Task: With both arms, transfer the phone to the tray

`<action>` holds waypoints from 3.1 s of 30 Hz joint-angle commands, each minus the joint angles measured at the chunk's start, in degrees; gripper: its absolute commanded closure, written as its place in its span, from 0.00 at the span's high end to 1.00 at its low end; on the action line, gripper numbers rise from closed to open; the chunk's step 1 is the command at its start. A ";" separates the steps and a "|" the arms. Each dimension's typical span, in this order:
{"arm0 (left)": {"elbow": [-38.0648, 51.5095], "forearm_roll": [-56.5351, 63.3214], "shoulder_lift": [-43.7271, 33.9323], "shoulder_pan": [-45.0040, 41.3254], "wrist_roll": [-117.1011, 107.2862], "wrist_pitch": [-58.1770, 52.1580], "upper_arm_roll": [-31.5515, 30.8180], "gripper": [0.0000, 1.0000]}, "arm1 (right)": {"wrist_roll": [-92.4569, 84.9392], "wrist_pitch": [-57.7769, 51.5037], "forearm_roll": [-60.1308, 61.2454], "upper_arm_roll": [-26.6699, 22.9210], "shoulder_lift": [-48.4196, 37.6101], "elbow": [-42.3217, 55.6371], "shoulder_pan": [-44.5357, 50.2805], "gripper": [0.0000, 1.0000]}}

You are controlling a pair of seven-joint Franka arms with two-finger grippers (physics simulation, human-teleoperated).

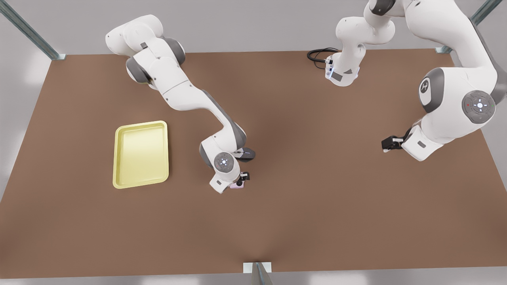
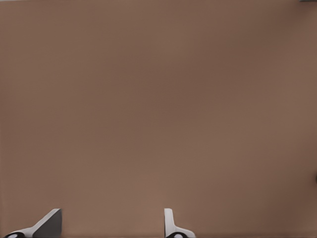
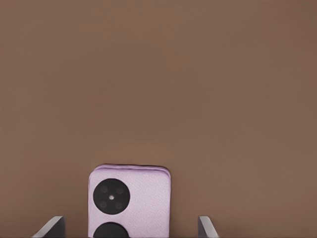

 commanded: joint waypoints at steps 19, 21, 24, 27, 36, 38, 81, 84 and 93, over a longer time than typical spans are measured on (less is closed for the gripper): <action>0.03 0.03 1.49 -0.02 3.95 0.67 0.02 1.00 | 14.27 11.06 -3.47 0.75 -0.15 -5.66 1.19 1.00; 0.03 0.03 1.49 -0.02 3.95 0.67 0.02 1.00 | 14.09 11.06 -3.47 0.75 -0.07 -5.66 1.19 1.00; 0.03 0.03 1.84 -0.02 3.95 0.67 0.02 1.00 | 13.74 11.06 -3.56 0.66 0.02 -5.66 1.11 0.99; 0.03 0.03 1.93 -0.02 4.04 0.67 0.02 1.00 | 13.74 10.98 -3.47 0.57 0.02 -5.75 1.11 0.99; 0.11 -0.05 2.54 0.07 4.13 0.76 0.02 1.00 | 13.48 11.06 -3.47 0.40 0.46 -5.75 1.11 0.86; 0.11 -0.05 2.89 0.07 4.13 0.76 0.02 1.00 | 13.39 11.06 -3.56 0.48 0.46 -5.66 1.02 0.86; 1.17 -1.02 3.77 -0.10 3.95 0.67 -0.25 1.00 | -23.78 19.76 -6.10 0.31 -37.86 -56.72 -20.78 0.79; 1.08 -1.02 3.86 -0.10 3.95 0.67 -0.25 1.00 | -36.35 21.26 -6.10 -2.41 -40.23 -61.65 -26.75 0.79; 1.17 -0.32 4.04 -0.10 3.86 0.76 -0.25 1.00 | -43.21 23.81 -5.93 -7.60 -40.23 -66.75 -26.84 1.00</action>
